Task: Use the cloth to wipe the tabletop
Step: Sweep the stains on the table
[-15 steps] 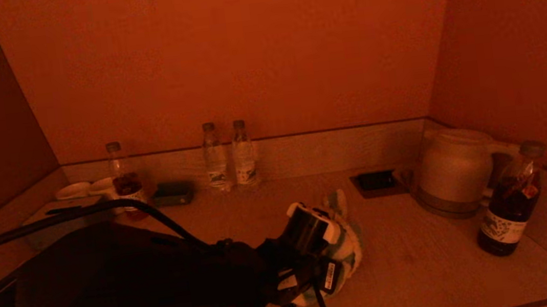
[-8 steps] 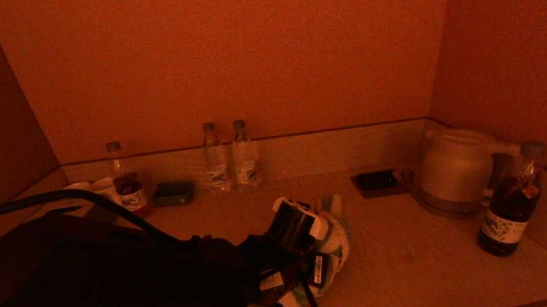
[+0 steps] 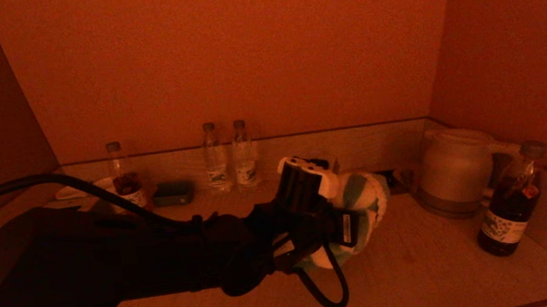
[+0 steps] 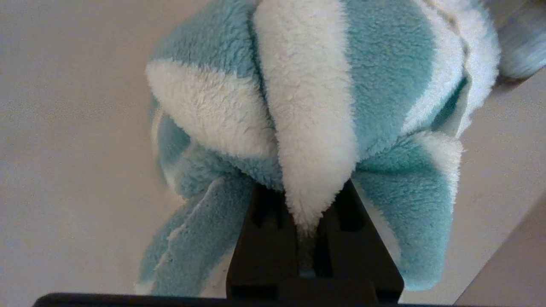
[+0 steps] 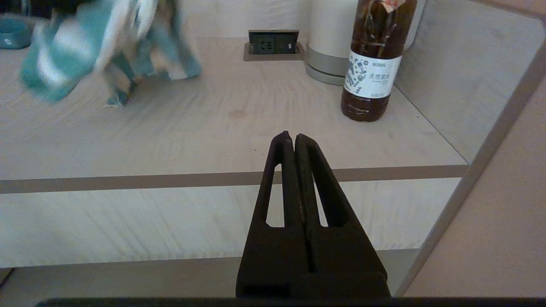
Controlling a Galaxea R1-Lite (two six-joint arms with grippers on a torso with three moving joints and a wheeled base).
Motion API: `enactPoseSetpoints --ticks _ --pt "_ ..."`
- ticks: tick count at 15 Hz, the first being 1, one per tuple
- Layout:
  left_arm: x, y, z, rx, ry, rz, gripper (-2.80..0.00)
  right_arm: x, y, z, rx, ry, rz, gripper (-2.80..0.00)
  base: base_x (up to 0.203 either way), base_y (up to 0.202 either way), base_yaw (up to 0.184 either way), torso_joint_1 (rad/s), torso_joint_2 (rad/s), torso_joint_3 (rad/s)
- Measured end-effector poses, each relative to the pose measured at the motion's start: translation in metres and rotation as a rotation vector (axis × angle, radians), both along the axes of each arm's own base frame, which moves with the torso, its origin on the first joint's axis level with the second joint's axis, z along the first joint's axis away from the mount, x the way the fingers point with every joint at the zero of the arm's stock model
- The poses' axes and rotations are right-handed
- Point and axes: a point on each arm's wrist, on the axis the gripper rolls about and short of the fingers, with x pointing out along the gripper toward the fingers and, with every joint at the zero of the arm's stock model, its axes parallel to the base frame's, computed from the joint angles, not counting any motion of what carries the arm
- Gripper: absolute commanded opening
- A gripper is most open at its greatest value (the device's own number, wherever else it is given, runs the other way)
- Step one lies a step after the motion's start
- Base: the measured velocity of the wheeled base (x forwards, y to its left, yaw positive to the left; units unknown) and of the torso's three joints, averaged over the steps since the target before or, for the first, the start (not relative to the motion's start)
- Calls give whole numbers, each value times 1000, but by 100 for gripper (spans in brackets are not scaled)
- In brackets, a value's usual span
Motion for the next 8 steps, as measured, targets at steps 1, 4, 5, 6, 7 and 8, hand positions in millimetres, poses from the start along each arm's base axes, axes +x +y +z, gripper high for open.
enactPoseSetpoints --ticks 1,4,5,6,7,8 --pt "-1 -6 0 -7 -13 -25 -280 0 0 0 0 0 0 -280 0 0 0 0 0 0" --pt "-8 -33 -9 32 -91 -103 -280 0 0 0 0 0 0 -280 0 0 0 0 0 0" --pt "-10 -43 -12 48 -125 -133 -280 0 0 0 0 0 0 -280 0 0 0 0 0 0" --pt "-13 -53 -16 53 -152 -157 -280 0 0 0 0 0 0 -280 0 0 0 0 0 0" --pt "-15 -61 -20 58 -171 -174 -280 0 0 0 0 0 0 -280 0 0 0 0 0 0" --pt "-16 -67 -26 74 -188 -198 -280 0 0 0 0 0 0 -280 0 0 0 0 0 0"
